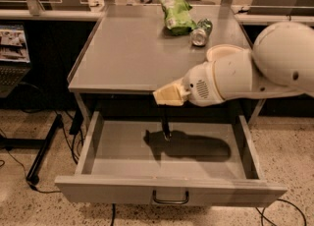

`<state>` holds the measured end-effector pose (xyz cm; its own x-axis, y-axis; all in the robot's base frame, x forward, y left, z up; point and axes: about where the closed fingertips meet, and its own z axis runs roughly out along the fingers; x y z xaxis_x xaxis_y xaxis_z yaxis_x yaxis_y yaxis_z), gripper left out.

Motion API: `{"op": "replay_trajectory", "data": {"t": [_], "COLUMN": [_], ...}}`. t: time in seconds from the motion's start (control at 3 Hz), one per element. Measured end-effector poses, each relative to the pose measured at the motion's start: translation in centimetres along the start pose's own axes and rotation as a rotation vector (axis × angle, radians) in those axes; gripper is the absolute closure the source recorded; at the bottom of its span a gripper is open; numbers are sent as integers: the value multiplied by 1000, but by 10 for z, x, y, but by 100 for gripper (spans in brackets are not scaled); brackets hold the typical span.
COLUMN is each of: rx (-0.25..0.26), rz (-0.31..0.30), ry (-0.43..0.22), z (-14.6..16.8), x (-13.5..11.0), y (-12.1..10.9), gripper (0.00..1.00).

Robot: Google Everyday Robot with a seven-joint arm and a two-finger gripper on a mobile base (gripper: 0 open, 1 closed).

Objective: Place rxbar chocolate into top drawer

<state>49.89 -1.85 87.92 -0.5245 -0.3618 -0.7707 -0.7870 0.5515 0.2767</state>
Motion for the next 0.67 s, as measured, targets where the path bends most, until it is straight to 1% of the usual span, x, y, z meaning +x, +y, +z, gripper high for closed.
{"op": "replay_trajectory", "data": {"t": [0.33,0.67], "rx": [97,157], "rz": [55,119], "ry": [5,25], "z": [12,22], "x": [37,72], "y": [-20,-39], "gripper": [100,100]}}
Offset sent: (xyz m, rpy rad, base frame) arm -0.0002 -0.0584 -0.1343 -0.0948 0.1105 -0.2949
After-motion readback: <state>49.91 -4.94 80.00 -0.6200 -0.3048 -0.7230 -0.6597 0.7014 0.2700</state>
